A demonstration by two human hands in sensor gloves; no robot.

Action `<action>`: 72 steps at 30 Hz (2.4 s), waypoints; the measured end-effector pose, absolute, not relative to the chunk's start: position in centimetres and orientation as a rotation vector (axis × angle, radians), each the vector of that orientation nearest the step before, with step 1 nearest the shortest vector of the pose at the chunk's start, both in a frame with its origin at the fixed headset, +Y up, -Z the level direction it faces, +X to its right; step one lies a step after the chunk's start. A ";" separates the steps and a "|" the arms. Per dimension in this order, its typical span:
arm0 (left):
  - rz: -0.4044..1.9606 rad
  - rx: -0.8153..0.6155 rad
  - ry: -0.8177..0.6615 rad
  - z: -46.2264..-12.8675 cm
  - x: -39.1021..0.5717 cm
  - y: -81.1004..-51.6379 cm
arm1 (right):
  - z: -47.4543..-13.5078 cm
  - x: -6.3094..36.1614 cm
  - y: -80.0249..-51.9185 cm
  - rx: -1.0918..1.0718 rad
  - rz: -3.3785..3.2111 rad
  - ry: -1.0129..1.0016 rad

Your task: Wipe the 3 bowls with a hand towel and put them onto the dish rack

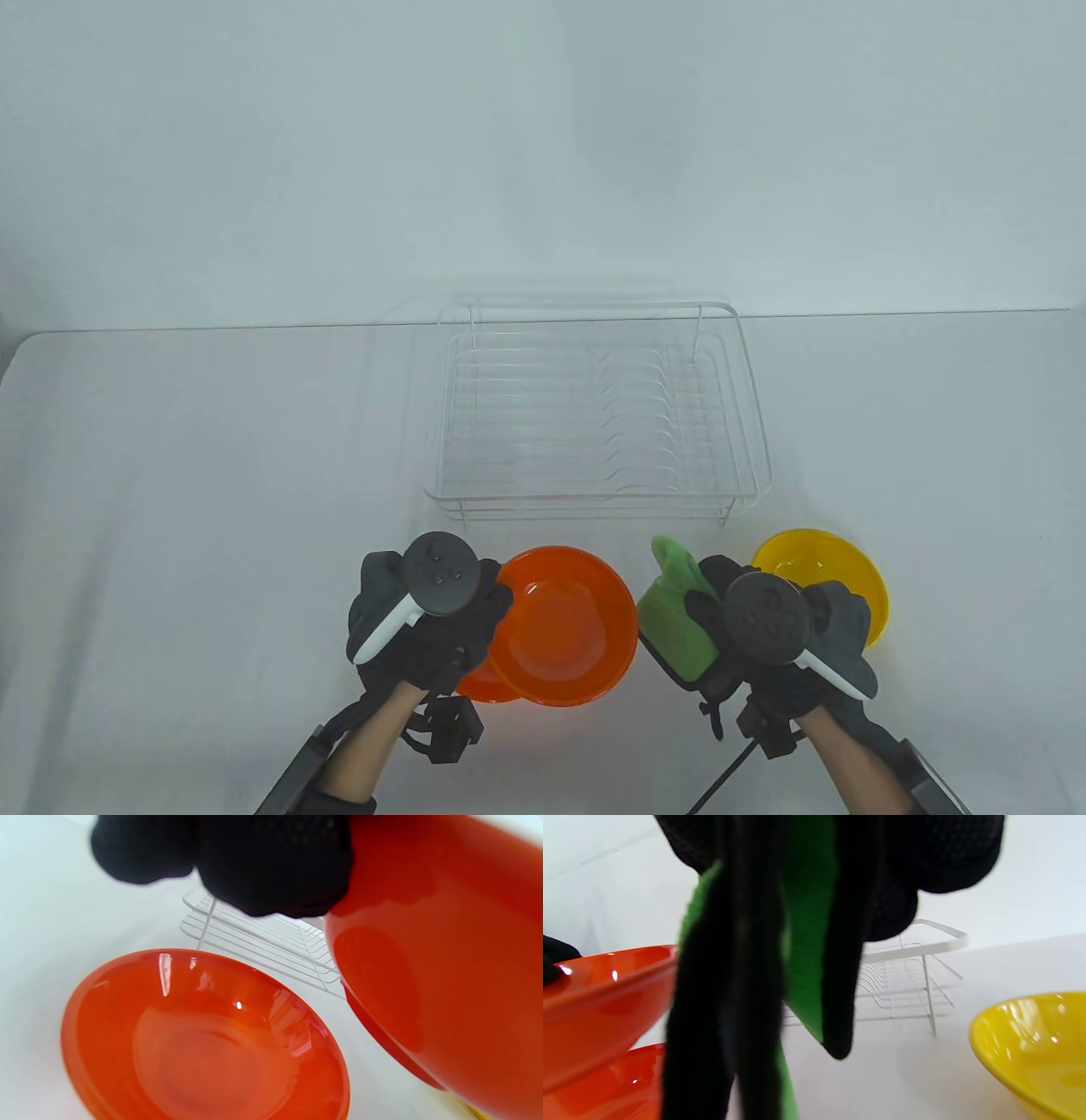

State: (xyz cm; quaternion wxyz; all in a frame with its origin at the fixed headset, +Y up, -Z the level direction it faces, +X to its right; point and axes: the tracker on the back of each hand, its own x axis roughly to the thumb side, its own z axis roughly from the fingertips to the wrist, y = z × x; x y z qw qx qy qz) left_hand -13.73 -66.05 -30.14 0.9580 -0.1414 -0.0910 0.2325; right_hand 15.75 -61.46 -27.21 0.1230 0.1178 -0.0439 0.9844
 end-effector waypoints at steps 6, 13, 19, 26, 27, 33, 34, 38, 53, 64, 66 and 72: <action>0.485 -0.303 -0.176 -30.2 -14.0 -66.8 | -28.8 11.9 -58.9 0.482 2.862 0.027; 0.511 -0.301 -0.158 -30.4 -14.8 -67.4 | -31.2 7.7 -59.0 0.555 2.880 0.217; 0.584 -0.281 -0.151 -30.6 -15.3 -67.8 | -32.2 3.5 -60.4 0.630 2.911 0.402; 0.609 -0.294 -0.144 -30.8 -15.6 -68.1 | -33.5 -0.8 -63.0 0.603 3.144 0.635; 0.610 -0.290 -0.147 -30.8 -15.6 -68.1 | -33.7 -1.3 -63.5 0.587 3.179 0.668; 0.630 -0.255 -0.138 -30.9 -15.8 -68.3 | -34.3 -2.3 -64.6 0.588 3.142 0.699; 0.643 -0.252 -0.134 -30.9 -15.9 -68.3 | -34.4 -2.3 -64.7 0.598 3.097 0.731; 0.649 -0.255 -0.132 -30.9 -15.8 -68.3 | -34.5 -2.1 -64.8 0.655 2.894 0.852; 0.669 -0.253 -0.123 -31.0 -16.0 -68.5 | -32.7 -3.2 -65.0 0.917 2.953 1.229; 0.688 -0.273 -0.143 -31.1 -15.7 -68.7 | -32.9 -2.9 -65.1 0.674 3.441 0.793; 0.684 -0.255 -0.150 -31.1 -15.6 -68.8 | -33.2 -2.8 -64.9 0.700 3.369 0.683; 0.696 -0.264 -0.137 -31.1 -15.9 -69.1 | -33.9 -2.6 -65.1 0.733 2.885 0.864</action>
